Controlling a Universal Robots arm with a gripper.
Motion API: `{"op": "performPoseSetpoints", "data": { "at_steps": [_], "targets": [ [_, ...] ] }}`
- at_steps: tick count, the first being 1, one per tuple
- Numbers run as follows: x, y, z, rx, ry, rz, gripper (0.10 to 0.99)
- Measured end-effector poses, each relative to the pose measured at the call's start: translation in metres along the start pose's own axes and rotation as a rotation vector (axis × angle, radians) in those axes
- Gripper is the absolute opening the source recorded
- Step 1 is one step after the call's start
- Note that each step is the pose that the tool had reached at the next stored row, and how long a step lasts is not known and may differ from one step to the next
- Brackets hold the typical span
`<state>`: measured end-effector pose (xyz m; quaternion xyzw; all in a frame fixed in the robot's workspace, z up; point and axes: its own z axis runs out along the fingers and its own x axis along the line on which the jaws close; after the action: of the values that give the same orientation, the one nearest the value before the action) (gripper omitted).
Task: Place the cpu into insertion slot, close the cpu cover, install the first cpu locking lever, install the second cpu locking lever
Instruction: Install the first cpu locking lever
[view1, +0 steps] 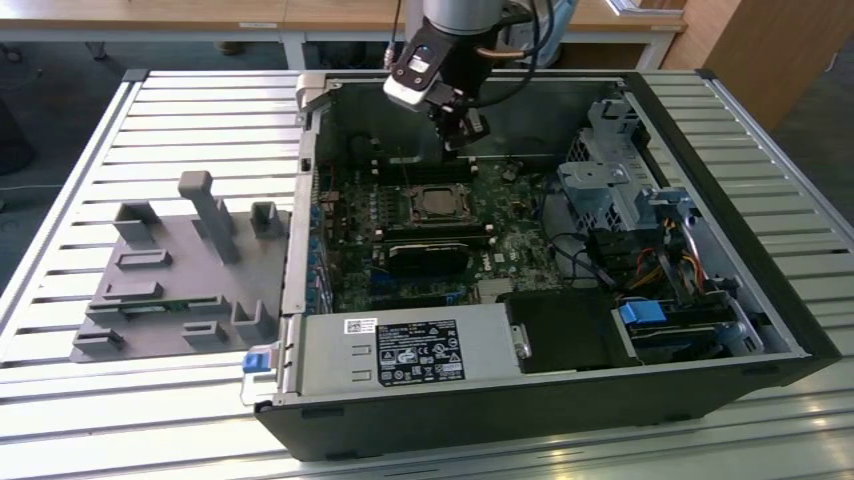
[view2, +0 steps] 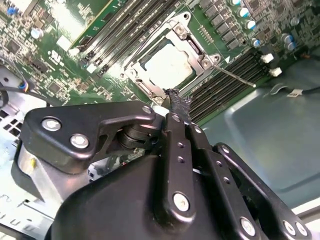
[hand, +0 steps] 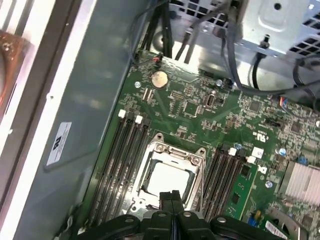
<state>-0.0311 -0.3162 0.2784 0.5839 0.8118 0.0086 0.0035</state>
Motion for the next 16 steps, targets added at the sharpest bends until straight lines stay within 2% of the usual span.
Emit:
{"op": "performPoseSetpoints", "data": {
  "at_steps": [11, 16],
  "targets": [
    [0.0000, 0.0000, 0.0005, 0.001, 0.0030, -0.165, 0.106],
    [0.0001, -0.0004, 0.0005, 0.001, 0.0037, -0.205, 0.106]
  ]
}}
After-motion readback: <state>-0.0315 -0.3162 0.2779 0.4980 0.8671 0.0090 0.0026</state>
